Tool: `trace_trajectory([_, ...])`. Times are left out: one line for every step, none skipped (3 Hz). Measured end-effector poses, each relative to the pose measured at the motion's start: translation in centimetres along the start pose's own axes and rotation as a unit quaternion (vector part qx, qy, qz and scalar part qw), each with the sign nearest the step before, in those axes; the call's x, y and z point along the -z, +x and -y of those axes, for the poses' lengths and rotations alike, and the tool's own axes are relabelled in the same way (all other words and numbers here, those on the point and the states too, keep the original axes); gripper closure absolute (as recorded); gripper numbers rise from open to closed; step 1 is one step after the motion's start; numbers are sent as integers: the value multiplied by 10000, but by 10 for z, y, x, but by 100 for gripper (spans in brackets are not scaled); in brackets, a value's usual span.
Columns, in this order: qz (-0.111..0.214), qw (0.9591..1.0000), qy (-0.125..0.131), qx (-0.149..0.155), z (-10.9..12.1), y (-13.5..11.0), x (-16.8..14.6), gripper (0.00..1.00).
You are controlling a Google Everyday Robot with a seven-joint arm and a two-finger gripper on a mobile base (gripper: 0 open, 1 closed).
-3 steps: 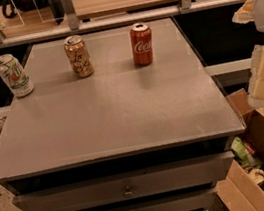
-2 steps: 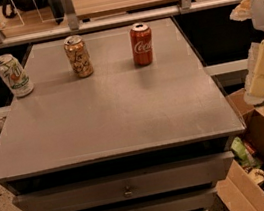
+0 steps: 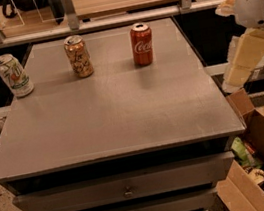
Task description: Knock coke can over
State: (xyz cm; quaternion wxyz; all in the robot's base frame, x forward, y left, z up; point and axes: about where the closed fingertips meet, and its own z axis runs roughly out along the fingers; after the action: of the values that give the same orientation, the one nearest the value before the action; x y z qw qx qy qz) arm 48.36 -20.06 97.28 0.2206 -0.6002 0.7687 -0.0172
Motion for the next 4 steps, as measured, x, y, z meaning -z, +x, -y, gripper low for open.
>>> trace_trajectory([348,9993,69,-76,24,-15,-25,0])
trace_trajectory([624,9975,220,-242,54,-25,-47,0])
trace_trajectory([893,9945,319,-440,84,-35,-66,0])
trace_trajectory([1095,9914,291,-650,113,-44,-90,0])
